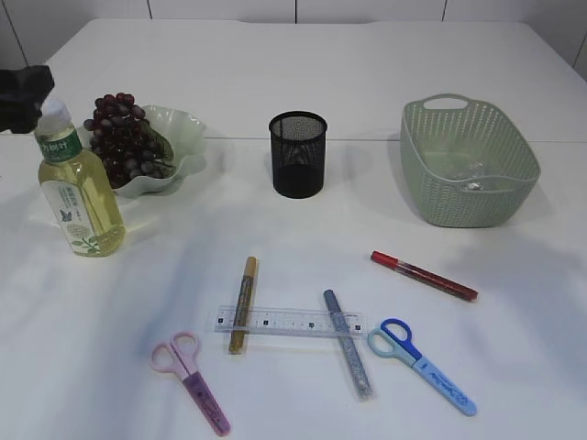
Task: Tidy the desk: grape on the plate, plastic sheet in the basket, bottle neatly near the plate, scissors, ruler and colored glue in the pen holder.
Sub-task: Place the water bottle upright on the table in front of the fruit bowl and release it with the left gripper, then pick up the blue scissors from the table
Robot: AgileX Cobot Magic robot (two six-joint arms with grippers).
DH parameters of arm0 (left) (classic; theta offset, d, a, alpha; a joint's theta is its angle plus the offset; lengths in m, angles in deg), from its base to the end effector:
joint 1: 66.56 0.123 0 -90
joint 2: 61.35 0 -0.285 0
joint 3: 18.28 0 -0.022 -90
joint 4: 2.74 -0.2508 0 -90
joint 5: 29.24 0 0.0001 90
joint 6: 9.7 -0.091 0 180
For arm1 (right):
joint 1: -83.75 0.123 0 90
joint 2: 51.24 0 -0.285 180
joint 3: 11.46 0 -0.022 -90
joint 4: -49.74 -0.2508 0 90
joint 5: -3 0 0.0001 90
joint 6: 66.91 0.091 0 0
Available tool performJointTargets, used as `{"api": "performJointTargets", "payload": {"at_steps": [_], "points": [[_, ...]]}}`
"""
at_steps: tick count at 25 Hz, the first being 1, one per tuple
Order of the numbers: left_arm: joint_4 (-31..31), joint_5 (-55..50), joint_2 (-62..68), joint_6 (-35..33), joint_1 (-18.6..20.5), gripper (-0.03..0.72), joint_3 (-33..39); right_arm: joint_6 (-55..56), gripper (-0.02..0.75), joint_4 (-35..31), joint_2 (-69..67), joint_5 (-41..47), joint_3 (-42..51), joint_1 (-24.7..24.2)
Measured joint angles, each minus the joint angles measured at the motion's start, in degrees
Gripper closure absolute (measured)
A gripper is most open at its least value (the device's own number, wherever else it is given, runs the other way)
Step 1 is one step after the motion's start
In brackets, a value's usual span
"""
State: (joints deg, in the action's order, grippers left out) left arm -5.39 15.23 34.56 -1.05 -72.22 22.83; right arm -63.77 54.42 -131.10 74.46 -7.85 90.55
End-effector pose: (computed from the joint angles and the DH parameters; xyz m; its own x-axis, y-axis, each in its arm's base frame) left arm 0.3055 -0.0332 0.2338 -0.0599 -0.1123 -0.9919 0.1246 0.9850 -0.1190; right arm 0.2341 0.0208 0.3717 -0.9011 -0.0786 -0.4265 -0.0595 0.9966 -0.0578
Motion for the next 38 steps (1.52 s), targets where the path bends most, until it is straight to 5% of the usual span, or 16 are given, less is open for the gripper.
{"api": "performJointTargets", "payload": {"at_steps": [13, 19, 26, 38], "points": [[2.65, -48.47, -28.94, -0.09, 0.0, 0.216, -0.89, -0.32, 0.226, -9.17, 0.0, 0.0, 0.0, 0.0], [3.89, -74.79, -36.37, -0.09, 0.0, 0.251, -10.58, -5.17, 0.226, -13.47, 0.0, 0.0, 0.0, 1.26], [4.7, -101.83, -36.63, -0.09, 0.0, 0.253, -20.3, -6.5, 0.227, -14.08, -0.55, 0.0, 3.48, 9.47], [4.82, -115.06, -36.63, 0.13, 0.0, 0.253, -21.56, -6.72, 0.314, -14.11, -16.79, -0.69, 3.96, 14.28]]}}
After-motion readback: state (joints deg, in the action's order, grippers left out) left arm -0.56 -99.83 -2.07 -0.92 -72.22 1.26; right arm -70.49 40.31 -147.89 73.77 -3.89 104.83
